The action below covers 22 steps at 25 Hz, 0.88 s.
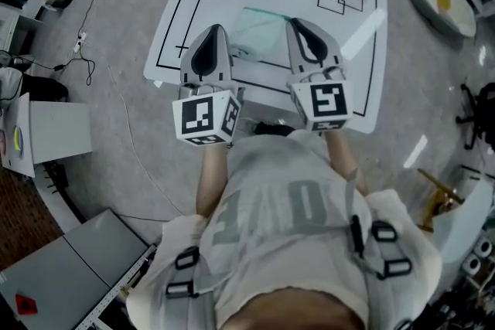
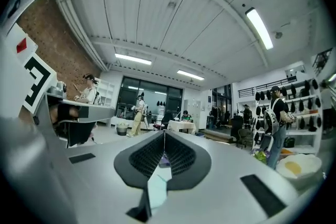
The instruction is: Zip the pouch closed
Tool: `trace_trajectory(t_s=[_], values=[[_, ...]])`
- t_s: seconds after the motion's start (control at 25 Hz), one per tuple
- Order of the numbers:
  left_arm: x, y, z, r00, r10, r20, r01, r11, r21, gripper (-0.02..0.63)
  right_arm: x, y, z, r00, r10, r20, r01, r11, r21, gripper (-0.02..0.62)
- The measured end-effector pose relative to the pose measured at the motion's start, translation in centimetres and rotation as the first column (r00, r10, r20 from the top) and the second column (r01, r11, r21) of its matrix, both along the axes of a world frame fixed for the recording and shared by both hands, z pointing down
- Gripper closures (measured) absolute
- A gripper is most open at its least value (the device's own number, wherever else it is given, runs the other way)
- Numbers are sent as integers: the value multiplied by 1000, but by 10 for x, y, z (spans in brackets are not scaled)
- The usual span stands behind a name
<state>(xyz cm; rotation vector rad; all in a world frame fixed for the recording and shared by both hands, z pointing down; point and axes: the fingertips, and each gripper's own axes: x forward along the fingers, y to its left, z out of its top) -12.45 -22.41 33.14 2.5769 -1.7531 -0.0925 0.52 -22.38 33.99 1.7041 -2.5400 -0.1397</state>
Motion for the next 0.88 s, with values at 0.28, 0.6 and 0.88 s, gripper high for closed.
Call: trace_trajectory(t_s=[0.28, 0.6, 0.88], values=[[-9, 8, 1, 999, -33, -6, 33, 999, -7, 600, 1, 6, 3, 1000, -8, -8, 8, 1000, -14, 581], [-13, 12, 0, 999, -52, -17, 52, 999, -6, 600, -2, 10, 5, 999, -37, -33, 37, 999, -14, 583], [-12, 12, 1, 998, -57, -16, 57, 998, -18, 600, 9, 8, 8, 1000, -14, -26, 13, 999, -37, 583]])
